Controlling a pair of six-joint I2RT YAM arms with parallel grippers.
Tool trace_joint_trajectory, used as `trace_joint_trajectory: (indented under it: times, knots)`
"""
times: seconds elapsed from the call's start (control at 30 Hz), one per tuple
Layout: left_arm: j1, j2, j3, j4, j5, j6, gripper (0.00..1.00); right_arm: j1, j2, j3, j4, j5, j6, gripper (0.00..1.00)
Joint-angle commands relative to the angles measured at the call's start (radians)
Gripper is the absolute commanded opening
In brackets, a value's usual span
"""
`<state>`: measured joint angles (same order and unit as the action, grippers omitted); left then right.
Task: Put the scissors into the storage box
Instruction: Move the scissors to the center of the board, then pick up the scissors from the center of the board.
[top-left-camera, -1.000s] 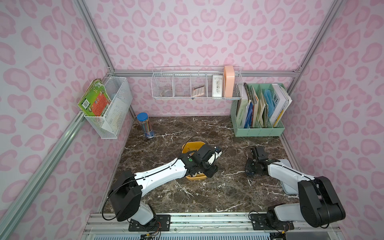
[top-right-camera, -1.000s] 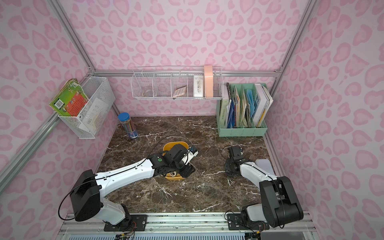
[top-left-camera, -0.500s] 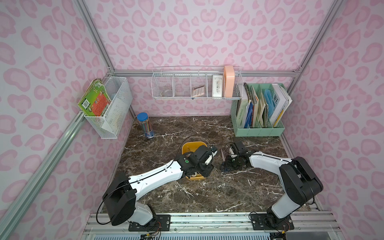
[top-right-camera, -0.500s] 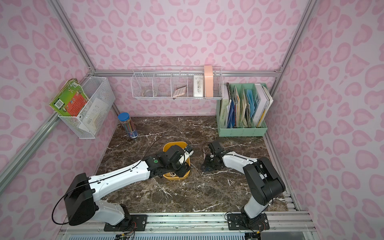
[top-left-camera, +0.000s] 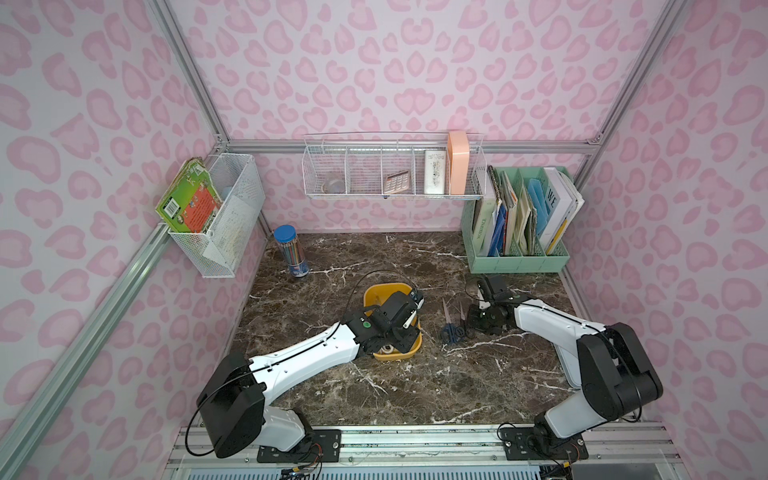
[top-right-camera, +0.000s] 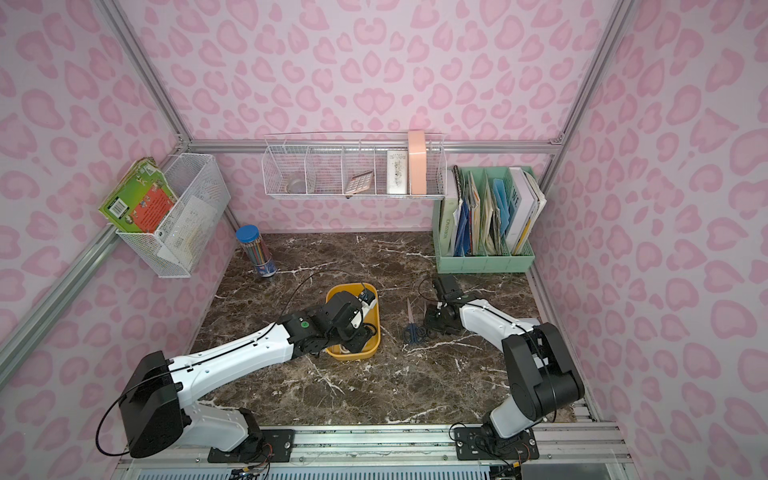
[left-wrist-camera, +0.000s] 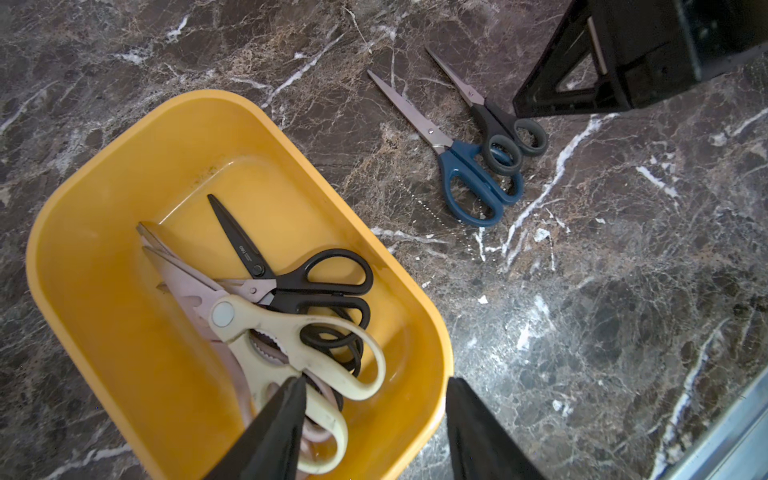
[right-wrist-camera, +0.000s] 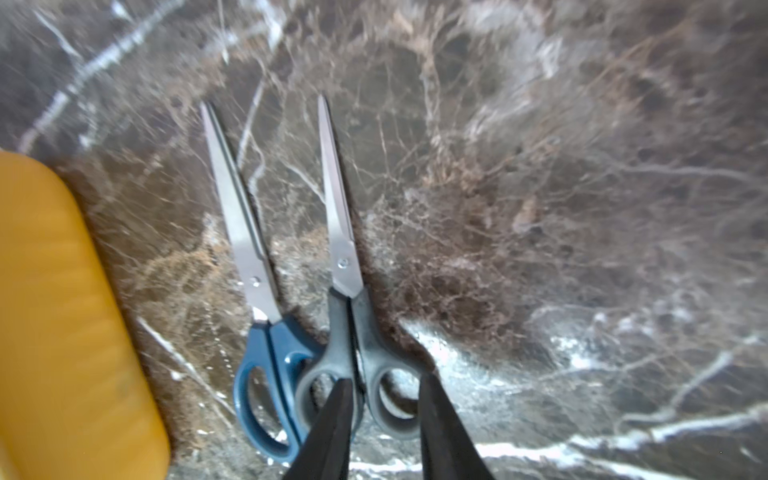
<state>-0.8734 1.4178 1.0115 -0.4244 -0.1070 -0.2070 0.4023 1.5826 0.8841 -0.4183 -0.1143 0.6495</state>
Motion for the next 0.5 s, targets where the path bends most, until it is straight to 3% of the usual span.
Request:
trace_joint_trajectory:
  times: [0.0, 0.47]
  knots:
    - [0.001, -0.003, 0.005, 0.002, -0.011, -0.002, 0.59, 0.004, 0.019, 0.003, -0.02, 0.015, -0.044, 0.3]
    - [0.003, 0.004, 0.003, -0.001, -0.011, -0.014, 0.58, 0.063, 0.043, 0.068, -0.053, 0.053, -0.002, 0.33]
